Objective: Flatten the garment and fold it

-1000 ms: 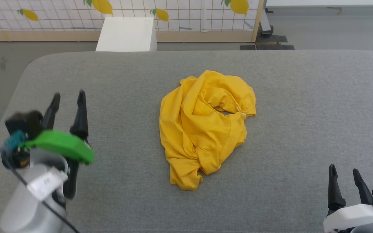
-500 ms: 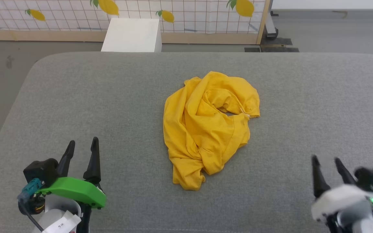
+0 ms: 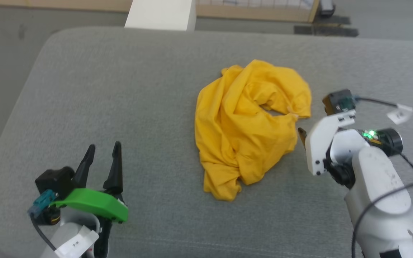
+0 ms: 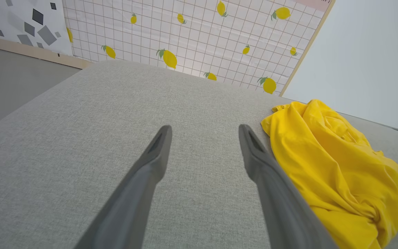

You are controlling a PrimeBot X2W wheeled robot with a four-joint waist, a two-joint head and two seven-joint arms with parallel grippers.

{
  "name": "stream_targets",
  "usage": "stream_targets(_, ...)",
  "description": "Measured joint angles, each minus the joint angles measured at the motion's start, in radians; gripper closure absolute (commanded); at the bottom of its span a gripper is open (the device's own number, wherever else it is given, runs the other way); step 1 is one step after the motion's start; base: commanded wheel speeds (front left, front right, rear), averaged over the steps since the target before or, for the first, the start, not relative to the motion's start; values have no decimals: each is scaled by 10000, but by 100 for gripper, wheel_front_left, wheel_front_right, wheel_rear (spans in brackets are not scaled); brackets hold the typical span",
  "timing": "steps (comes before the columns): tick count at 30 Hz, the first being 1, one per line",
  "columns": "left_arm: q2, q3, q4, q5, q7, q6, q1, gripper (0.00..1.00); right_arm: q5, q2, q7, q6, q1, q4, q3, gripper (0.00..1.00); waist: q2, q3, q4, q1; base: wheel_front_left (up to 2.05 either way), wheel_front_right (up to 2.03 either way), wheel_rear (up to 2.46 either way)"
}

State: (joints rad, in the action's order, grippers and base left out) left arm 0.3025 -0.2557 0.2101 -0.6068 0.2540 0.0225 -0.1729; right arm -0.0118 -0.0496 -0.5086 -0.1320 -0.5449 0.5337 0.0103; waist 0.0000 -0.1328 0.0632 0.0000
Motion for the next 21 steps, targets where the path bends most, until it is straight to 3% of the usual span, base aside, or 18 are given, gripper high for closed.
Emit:
stream_targets(8,-303,-50,171,10,4,-401,-567,0,-959,-8,-451,0,-910,1521,150,0,0,-902,636,0,0,0,0)
stream_targets(14,-520,121,403,98,29,-585,-635,0,-721,-150,-366,17,-1273,2073,512,0,0,-1409,1094,0,0,0,0)
stream_targets(15,-531,167,428,121,29,-602,-634,0,-608,-163,-347,33,-1333,2109,548,60,0,-1446,1135,0,0,0,0)
stream_targets(16,-535,209,458,153,29,-617,-632,0,-470,-167,-249,65,-1400,2148,587,88,0,-1473,1167,0,0,0,0)
stream_targets(17,-541,228,493,184,29,-637,-629,0,-364,-165,-138,79,-1448,2192,683,100,0,-1465,1171,1,0,0,0)
stream_targets(21,-571,295,579,267,29,-662,-608,0,207,-12,690,59,-1406,2100,433,100,0,-1318,1108,1,0,0,0)
